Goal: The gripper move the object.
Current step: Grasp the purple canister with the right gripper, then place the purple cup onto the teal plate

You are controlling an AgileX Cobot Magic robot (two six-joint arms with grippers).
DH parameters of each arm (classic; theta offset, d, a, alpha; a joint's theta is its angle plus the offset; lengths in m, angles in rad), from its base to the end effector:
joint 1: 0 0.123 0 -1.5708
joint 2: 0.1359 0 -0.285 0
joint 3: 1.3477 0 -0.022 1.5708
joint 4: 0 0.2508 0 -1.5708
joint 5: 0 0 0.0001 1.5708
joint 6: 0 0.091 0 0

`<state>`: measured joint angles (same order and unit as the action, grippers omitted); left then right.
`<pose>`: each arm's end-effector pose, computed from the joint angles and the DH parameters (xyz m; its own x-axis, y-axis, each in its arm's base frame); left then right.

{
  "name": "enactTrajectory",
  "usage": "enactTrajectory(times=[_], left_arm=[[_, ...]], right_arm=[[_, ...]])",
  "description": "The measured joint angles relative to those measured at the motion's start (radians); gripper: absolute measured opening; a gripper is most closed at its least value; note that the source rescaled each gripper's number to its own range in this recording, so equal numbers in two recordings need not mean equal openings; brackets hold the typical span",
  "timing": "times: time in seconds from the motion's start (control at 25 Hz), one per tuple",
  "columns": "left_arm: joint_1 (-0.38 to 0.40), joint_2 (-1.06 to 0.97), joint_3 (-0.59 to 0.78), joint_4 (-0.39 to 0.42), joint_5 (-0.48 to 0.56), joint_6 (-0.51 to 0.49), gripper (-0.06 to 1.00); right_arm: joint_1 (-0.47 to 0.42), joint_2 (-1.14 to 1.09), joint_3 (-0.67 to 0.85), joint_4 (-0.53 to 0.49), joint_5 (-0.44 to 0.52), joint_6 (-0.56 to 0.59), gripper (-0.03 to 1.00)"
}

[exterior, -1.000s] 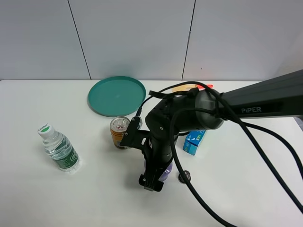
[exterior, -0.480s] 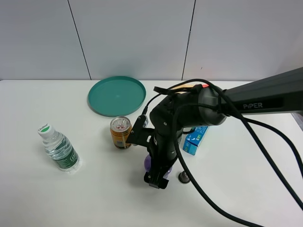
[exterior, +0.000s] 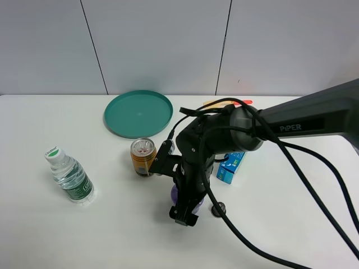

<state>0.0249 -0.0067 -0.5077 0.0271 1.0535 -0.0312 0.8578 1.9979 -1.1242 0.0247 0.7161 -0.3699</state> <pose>-0.0066 0.0020 0.2800 -0.4355 -0.0286 -0.8997 -0.0538 0.9985 -0.0057 0.2284 0.2664 0.1112 -0.3522 -0.9333 -0.0697 -0.9353 0.3536 -0.0083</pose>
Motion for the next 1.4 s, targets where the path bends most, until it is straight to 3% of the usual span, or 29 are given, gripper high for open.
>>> enactTrajectory(times=[0.08, 0.2, 0.24, 1.0, 1.4], left_arm=[[0.0, 0.0, 0.0, 0.0, 0.0, 0.0, 1.0], [0.0, 0.0, 0.0, 0.0, 0.0, 0.0, 1.0], [0.0, 0.0, 0.0, 0.0, 0.0, 0.0, 1.0], [0.0, 0.0, 0.0, 0.0, 0.0, 0.0, 1.0], [0.0, 0.0, 0.0, 0.0, 0.0, 0.0, 1.0]], right_arm=[[0.0, 0.0, 0.0, 0.0, 0.0, 0.0, 0.67], [0.0, 0.0, 0.0, 0.0, 0.0, 0.0, 0.11], [0.0, 0.0, 0.0, 0.0, -0.001, 0.0, 0.0], [0.0, -0.029, 0.0, 0.0, 0.014, 0.0, 0.0], [0.0, -0.175, 0.0, -0.025, 0.217, 0.0, 0.0]])
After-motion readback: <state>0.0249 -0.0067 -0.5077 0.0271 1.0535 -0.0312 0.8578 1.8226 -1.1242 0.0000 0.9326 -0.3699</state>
